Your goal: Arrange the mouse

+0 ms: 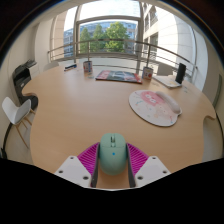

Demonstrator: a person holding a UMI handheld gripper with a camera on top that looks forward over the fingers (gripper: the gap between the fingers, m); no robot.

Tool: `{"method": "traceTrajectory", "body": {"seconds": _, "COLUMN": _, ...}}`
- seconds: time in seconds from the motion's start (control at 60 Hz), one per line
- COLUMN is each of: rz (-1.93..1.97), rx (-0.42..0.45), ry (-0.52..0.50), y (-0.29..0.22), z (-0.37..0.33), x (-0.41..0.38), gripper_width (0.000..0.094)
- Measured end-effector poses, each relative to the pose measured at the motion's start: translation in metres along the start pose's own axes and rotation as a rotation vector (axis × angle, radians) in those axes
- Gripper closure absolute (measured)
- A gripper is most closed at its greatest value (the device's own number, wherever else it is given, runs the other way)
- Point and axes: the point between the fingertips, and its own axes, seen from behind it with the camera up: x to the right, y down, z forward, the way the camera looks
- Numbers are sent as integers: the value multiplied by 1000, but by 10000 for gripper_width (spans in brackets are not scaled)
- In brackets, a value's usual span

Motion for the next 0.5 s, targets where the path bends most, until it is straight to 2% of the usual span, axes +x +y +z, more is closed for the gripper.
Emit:
{"method": "traceTrajectory", "body": {"seconds": 0.083, "rz": 11, "rx": -8, "ry": -1, "y": -5, "z": -1, "x": -3, "gripper_width": 528}}
{"method": "traceTrajectory", "body": {"seconds": 0.167, "rz": -7, "rx": 29, "ry": -3, "y": -30, "z": -16, "x": -13, "gripper_width": 541}}
{"method": "traceTrajectory", "body": {"seconds": 0.367, "rz": 30, "rx": 319, "ry": -81, "y": -184, "z": -79, "x": -23, "gripper_width": 543}}
{"method": "traceTrajectory", "body": {"seconds": 0.433, "rz": 52, "rx": 384, "ry": -79, "y": -234, "z": -85, "x": -3, "gripper_width": 544}}
{"method": "traceTrajectory", "body": {"seconds": 0.5, "rz": 77, "rx": 415, "ry": -64, "y": -260, "z": -70, "x": 31, "gripper_width": 544}}
